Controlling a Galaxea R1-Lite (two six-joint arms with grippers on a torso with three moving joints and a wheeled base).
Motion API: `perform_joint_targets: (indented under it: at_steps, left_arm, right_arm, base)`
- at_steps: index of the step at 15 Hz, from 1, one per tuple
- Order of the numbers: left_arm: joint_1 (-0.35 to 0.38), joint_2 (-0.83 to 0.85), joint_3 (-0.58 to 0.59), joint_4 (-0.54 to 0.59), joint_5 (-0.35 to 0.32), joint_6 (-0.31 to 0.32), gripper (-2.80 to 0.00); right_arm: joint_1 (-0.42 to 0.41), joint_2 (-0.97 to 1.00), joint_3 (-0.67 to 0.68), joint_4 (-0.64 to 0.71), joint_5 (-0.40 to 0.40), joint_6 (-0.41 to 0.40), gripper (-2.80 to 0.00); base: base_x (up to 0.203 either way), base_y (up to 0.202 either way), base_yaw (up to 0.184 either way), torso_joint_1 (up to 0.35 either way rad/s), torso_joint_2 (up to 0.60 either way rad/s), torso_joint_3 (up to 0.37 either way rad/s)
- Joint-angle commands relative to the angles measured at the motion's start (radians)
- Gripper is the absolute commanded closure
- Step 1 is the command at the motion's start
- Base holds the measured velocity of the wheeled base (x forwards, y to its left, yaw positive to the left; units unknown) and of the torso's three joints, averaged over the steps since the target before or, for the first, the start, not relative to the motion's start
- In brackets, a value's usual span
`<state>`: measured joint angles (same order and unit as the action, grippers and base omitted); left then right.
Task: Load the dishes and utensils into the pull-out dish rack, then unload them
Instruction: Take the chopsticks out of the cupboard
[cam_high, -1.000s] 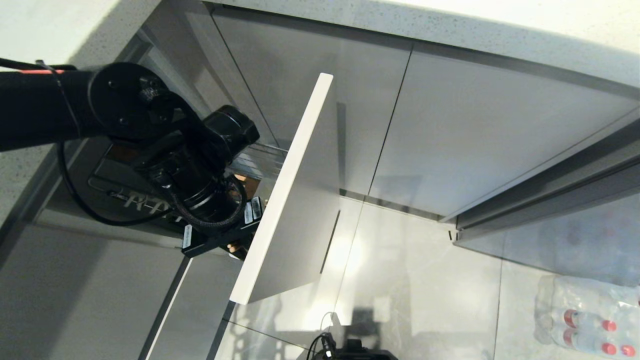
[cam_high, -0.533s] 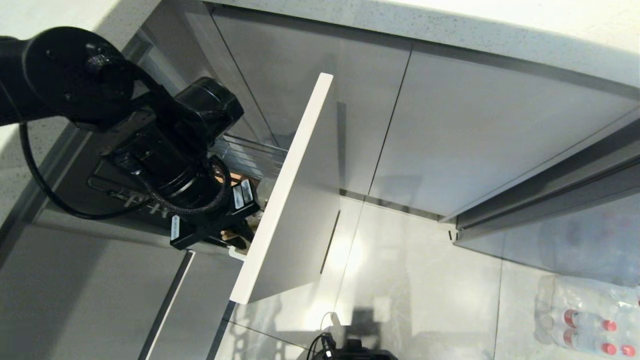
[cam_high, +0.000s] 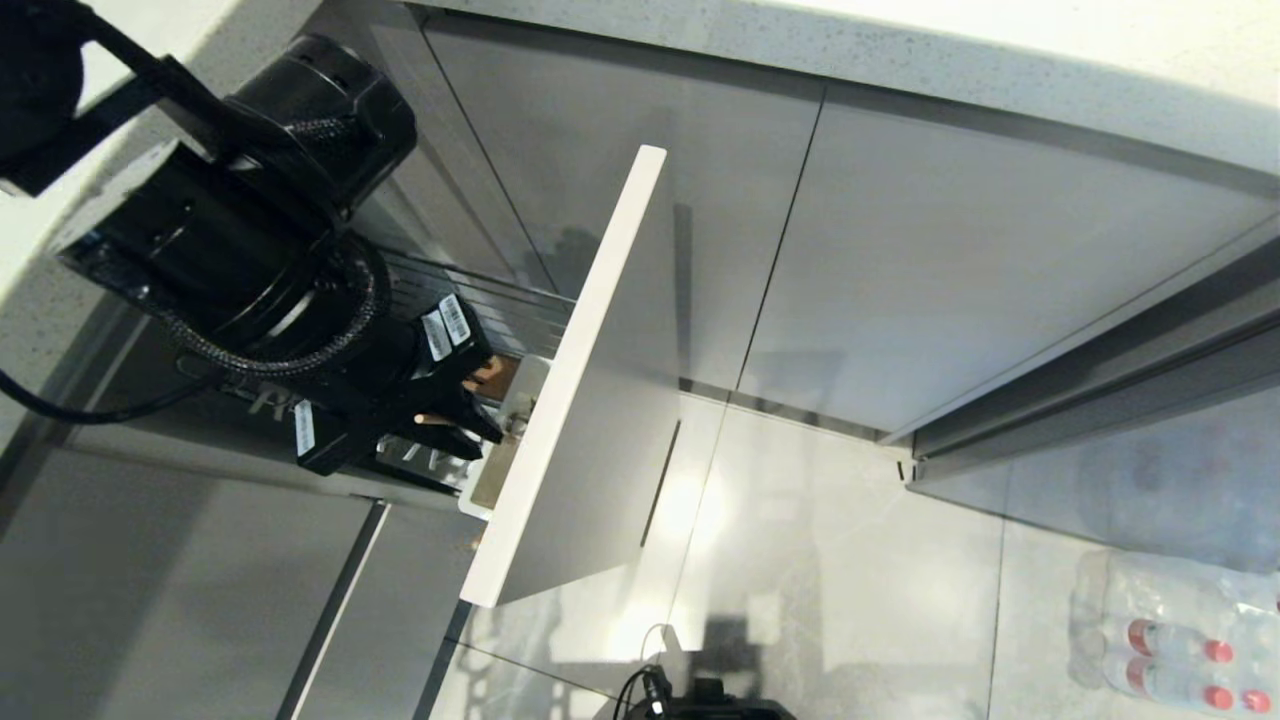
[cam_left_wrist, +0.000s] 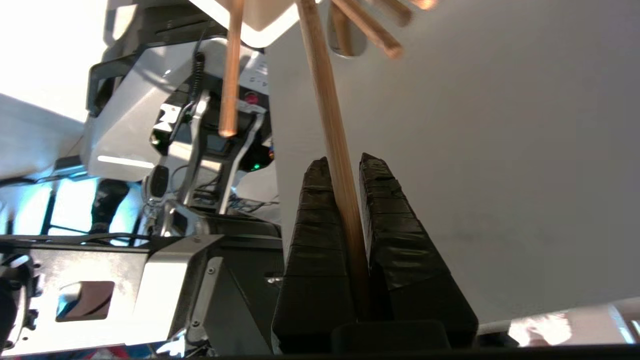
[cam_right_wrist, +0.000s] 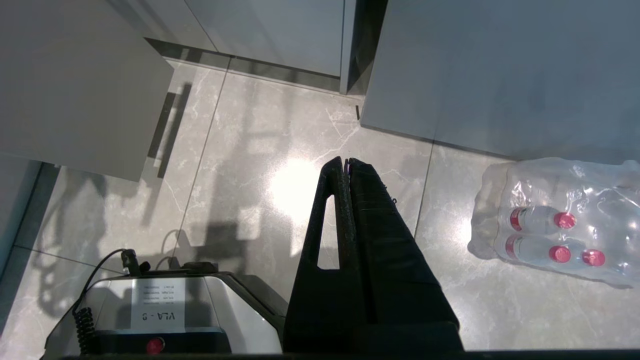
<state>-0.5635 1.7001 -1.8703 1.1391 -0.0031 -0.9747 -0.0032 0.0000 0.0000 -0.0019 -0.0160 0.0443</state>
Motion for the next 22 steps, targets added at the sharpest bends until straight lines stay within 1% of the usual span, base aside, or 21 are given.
perform_joint_targets:
  at_steps: [1,4,6,8,12,14,16,18,20,22]
  left_arm:
    - [-0.004,-0.02,-0.005,0.002,0.0,-0.007,0.0]
    - [-0.014,-0.051,-0.006,0.001,0.0,-0.011,0.0]
    - [-0.03,-0.077,-0.022,-0.001,0.003,-0.041,0.0]
    - [-0.051,-0.126,-0.033,0.001,0.005,-0.046,0.0]
    - [-0.121,-0.204,-0.056,0.001,0.008,-0.079,0.0]
    - [-0.15,-0.245,-0.069,-0.006,0.007,-0.083,0.0]
    - [-0.205,-0.296,-0.07,-0.021,0.005,-0.083,0.0]
    - [-0.218,-0.35,-0.069,-0.046,0.008,-0.071,0.0]
    - [-0.213,-0.399,-0.069,-0.071,0.022,-0.025,0.0]
    - [-0.2,-0.427,-0.07,-0.095,0.067,0.006,0.0]
  right_arm:
    - [0.0,0.0,0.0,-0.001,0.0,0.0,0.0]
    - [0.0,0.0,0.0,-0.001,0.001,0.0,0.0]
    - [0.0,0.001,0.0,0.0,0.0,0.0,0.0]
    - [0.0,0.0,0.0,-0.001,0.001,0.0,0.0]
    - [0.0,0.0,0.0,-0.001,0.0,0.0,0.0]
    - [0.0,0.0,0.0,0.0,0.0,0.0,0.0]
    - [0.0,0.0,0.0,-0.001,0.001,0.0,0.0]
    - [0.0,0.0,0.0,-0.001,0.0,0.0,0.0]
    - [0.0,0.001,0.0,-0.001,0.0,0.0,0.0]
    - [0.0,0.0,0.0,-0.001,0.0,0.0,0.0]
  base:
    - [0.0,0.0,0.0,0.0,0.0,0.0]
    - [0.0,0.0,0.0,0.0,0.0,0.0]
    - [0.0,0.0,0.0,0.0,0.0,0.0]
    - [0.0,0.0,0.0,0.0,0.0,0.0]
    - [0.0,0.0,0.0,0.0,0.0,0.0]
    - [0.0,0.0,0.0,0.0,0.0,0.0]
    - [0.0,0.0,0.0,0.0,0.0,0.0]
    - [0.0,0.0,0.0,0.0,0.0,0.0]
    - [0.0,0.0,0.0,0.0,0.0,0.0]
    - [0.0,0.0,0.0,0.0,0.0,0.0]
